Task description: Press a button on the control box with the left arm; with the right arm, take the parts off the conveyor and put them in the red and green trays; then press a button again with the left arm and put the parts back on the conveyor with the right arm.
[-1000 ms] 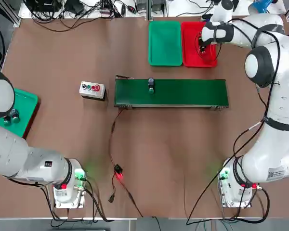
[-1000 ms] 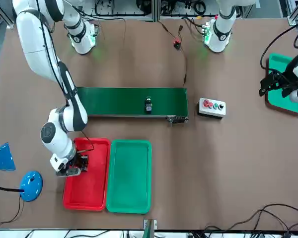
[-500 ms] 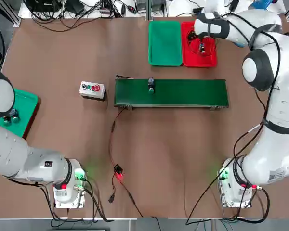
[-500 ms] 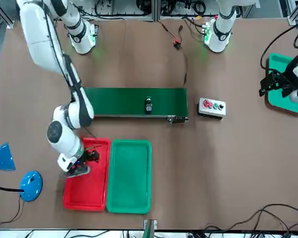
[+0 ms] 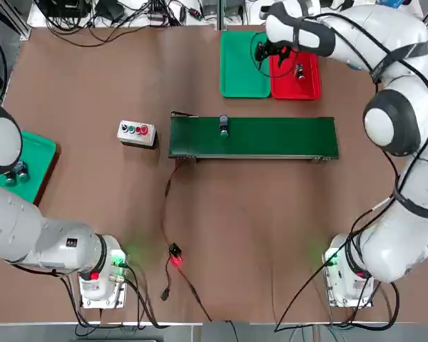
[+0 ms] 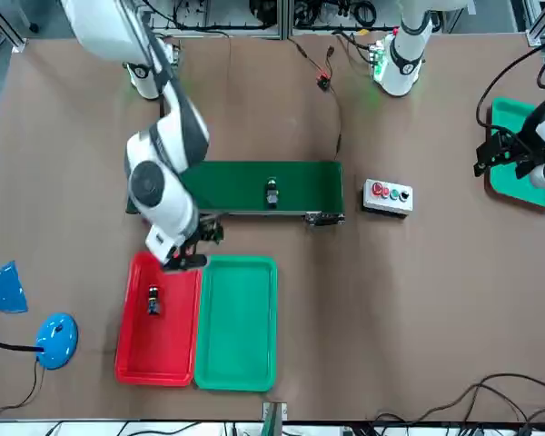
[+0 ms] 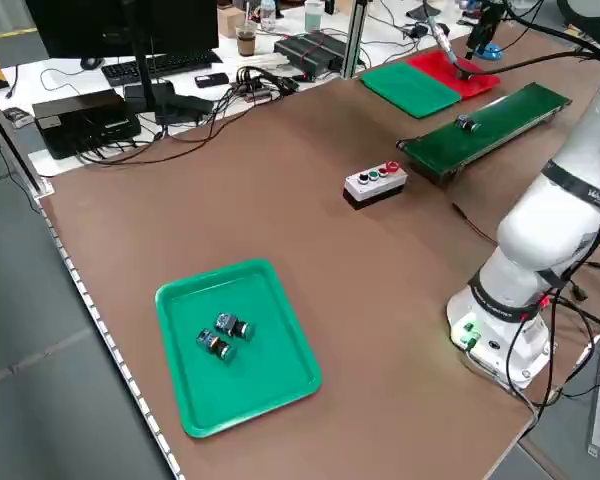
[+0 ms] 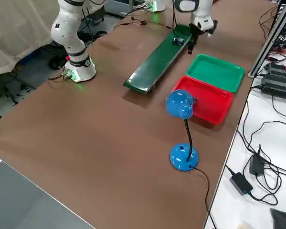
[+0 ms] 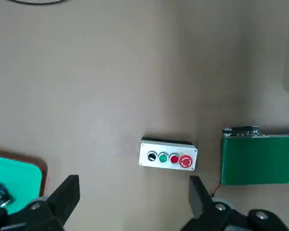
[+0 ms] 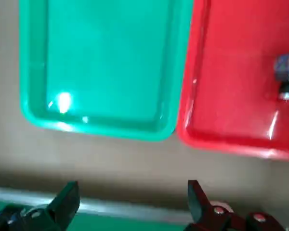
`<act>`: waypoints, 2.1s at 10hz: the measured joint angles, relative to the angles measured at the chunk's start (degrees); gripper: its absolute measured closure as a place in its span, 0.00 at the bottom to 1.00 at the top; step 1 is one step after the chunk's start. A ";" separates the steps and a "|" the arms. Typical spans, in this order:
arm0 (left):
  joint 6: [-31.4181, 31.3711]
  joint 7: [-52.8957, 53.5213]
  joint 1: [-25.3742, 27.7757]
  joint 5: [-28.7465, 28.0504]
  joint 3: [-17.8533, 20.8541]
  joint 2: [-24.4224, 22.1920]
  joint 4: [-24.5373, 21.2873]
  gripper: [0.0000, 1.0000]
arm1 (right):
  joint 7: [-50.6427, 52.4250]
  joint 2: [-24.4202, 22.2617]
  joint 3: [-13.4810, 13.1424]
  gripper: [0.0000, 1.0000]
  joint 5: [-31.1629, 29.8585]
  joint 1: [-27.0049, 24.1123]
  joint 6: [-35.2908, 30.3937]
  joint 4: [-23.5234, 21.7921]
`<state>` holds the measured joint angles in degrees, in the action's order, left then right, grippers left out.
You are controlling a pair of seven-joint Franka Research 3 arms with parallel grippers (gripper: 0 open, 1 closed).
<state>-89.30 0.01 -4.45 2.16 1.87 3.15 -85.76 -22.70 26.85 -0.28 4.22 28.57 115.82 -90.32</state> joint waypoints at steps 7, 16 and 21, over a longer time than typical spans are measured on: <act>0.02 0.00 -0.02 0.00 -0.02 0.01 0.01 0.00 | -30.47 -1.12 0.04 0.01 -0.01 18.06 9.93 -8.30; 0.02 0.00 -0.11 0.00 -0.31 0.01 0.01 0.00 | -33.46 5.21 -0.05 0.01 -5.94 20.01 21.72 -10.06; 0.02 0.00 -0.11 0.00 -0.38 0.01 0.01 0.00 | -32.30 5.51 -0.05 0.18 -6.29 20.54 21.85 -10.02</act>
<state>-89.28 0.01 -4.56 2.16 1.49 3.16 -85.75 -55.00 32.37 -0.32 -2.07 49.11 137.67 -100.34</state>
